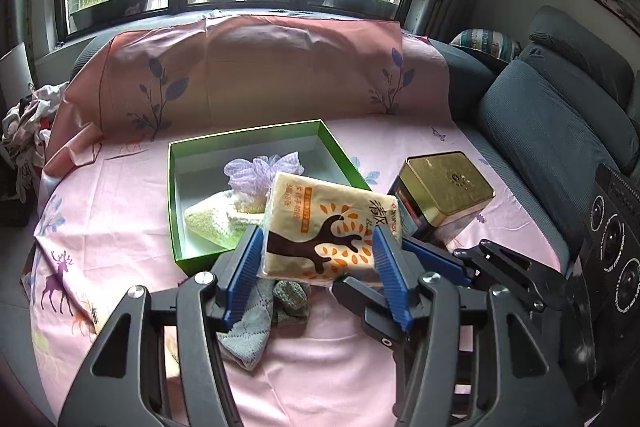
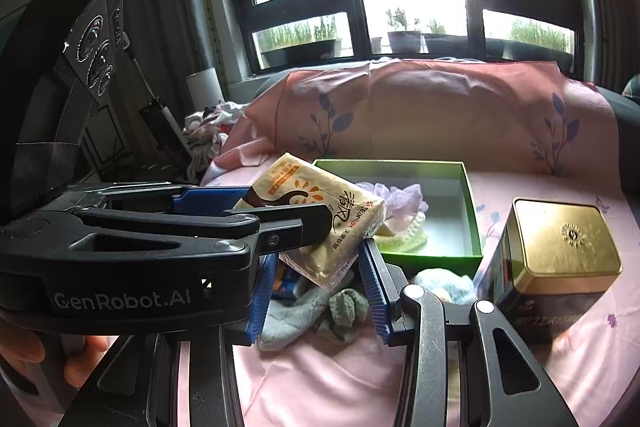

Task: Organize soft objects
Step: 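Lift the tree-printed tissue packet with the left gripper over the green box, then lower the packet onto the towel in the box and open the left gripper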

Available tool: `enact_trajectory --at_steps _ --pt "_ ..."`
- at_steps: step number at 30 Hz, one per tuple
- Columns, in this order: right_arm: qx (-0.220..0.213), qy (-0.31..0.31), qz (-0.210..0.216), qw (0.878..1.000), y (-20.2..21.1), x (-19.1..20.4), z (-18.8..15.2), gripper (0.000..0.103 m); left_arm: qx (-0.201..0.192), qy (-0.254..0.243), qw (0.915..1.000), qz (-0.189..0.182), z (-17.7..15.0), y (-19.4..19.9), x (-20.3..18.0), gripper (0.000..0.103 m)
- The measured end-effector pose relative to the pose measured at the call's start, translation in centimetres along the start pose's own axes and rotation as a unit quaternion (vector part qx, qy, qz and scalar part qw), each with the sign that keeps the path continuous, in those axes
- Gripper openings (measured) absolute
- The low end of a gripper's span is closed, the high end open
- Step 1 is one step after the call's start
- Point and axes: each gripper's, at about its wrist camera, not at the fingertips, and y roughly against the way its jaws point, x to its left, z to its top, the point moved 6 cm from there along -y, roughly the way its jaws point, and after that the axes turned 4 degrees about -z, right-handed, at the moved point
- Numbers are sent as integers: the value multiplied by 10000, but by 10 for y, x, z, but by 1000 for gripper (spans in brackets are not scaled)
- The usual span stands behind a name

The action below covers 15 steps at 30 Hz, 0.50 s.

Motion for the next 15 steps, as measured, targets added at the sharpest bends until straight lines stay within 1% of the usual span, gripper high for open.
enact_trajectory --at_steps 3,7,10,15 --pt "-42 -28 36 10000 -13 -4 17 44 -44 3 10000 35 18 -6 10 56" --pt "43 -53 93 9999 -38 -7 29 44 8 79 9999 100 32 -21 28 56" --pt "214 -72 104 9997 -61 -9 30 44 128 160 9997 139 36 -40 44 56" --pt "582 -194 148 9980 -102 -21 22 44 408 377 9983 187 33 -77 67 56"
